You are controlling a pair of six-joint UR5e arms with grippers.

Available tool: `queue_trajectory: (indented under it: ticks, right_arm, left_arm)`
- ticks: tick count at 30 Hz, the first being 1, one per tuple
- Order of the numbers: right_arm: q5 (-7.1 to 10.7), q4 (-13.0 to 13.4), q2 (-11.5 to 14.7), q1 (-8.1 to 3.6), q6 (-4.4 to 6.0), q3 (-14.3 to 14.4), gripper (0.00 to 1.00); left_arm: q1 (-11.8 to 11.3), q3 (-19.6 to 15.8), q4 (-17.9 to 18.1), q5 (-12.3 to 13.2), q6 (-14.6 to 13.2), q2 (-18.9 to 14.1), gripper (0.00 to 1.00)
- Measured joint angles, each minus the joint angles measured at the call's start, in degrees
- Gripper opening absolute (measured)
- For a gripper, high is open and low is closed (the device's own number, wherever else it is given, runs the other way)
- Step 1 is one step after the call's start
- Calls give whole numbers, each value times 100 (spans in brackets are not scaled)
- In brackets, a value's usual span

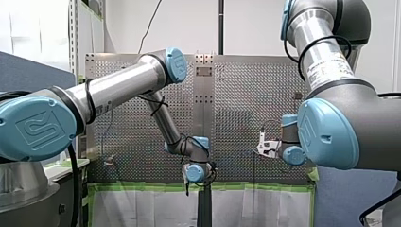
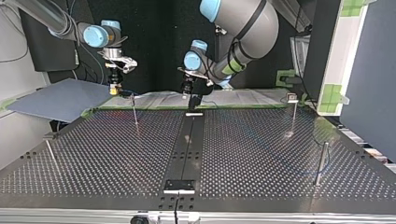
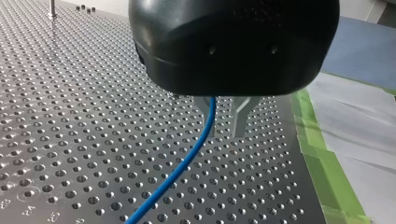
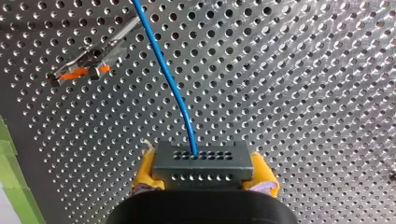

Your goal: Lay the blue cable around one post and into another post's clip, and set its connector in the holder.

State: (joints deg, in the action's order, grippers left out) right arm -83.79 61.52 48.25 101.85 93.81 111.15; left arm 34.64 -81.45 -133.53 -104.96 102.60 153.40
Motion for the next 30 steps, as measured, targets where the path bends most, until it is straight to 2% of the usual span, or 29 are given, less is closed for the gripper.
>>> queue_trajectory:
  ticks: [10, 30]
  right_arm:
    - [2, 29, -1, -9, 0, 0, 0]
    - [2, 85, -11, -11, -2, 0, 0]
  left_arm:
    - [-7, 21, 37, -192, 11, -6, 20]
    - [59, 88, 31, -221, -113, -38, 20]
